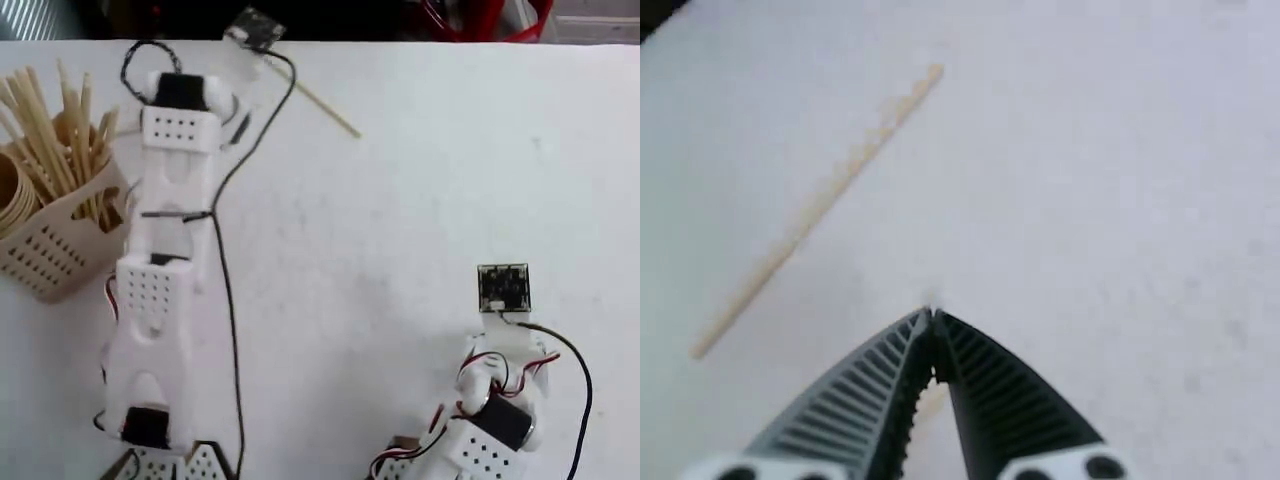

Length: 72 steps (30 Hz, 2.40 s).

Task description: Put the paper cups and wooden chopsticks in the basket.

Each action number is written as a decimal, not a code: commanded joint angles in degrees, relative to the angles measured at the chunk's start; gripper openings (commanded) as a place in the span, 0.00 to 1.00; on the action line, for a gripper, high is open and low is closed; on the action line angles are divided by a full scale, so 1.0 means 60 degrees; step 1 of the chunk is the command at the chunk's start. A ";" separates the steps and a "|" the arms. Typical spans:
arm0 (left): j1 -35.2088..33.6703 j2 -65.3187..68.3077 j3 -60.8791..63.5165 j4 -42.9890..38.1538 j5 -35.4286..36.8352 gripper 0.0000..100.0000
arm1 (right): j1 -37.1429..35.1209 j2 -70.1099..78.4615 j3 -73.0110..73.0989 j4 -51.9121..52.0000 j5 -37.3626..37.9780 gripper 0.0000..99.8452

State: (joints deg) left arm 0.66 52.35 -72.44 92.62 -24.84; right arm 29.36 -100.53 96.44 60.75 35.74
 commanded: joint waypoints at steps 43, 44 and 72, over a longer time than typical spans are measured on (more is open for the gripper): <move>-0.3714 -0.3861 -0.0659 0.1641 0.0982 0.03 | -0.2190 0.4271 -0.7546 0.0520 -0.0352 0.10; -0.4110 -0.3919 -0.0103 0.1626 0.0908 0.03 | -0.2762 0.5443 -0.8557 0.0711 -0.0352 0.12; -0.6498 -0.0755 0.3018 -0.1993 -0.0278 0.03 | -0.6176 1.4425 -1.5590 0.0462 -0.1846 0.16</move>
State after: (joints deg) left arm -37.41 36.88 -53.10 73.63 -25.36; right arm -8.00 -10.33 2.29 63.21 24.66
